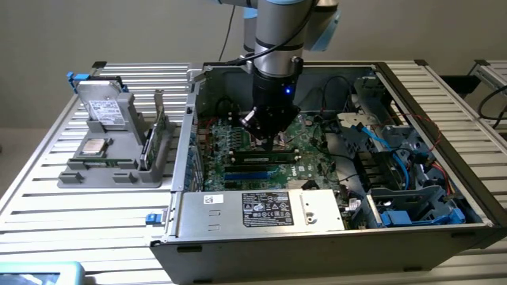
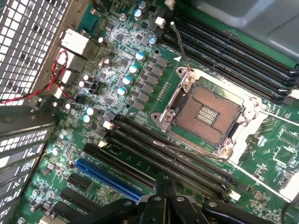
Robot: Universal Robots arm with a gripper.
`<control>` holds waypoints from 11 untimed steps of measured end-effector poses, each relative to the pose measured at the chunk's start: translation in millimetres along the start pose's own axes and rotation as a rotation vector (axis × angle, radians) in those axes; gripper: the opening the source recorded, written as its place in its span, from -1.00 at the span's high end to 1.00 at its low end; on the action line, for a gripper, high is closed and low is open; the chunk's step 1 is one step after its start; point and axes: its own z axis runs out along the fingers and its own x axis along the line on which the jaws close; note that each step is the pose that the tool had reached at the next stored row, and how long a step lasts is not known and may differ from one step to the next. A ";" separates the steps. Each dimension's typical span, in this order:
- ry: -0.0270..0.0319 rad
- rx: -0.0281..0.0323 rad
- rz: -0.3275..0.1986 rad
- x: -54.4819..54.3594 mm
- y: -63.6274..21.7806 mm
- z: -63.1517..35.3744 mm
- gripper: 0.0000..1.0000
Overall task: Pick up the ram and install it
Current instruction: 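Press down the ram until it locks into place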
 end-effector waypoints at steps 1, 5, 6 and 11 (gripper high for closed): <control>0.0007 -0.0008 0.011 0.0 0.0 0.0 0.79; 0.0044 -0.0044 0.061 0.0 0.0 0.0 0.79; 0.0052 -0.0052 0.074 0.0 0.0 0.0 0.79; 0.0060 -0.0080 0.135 0.0 0.0 0.0 0.79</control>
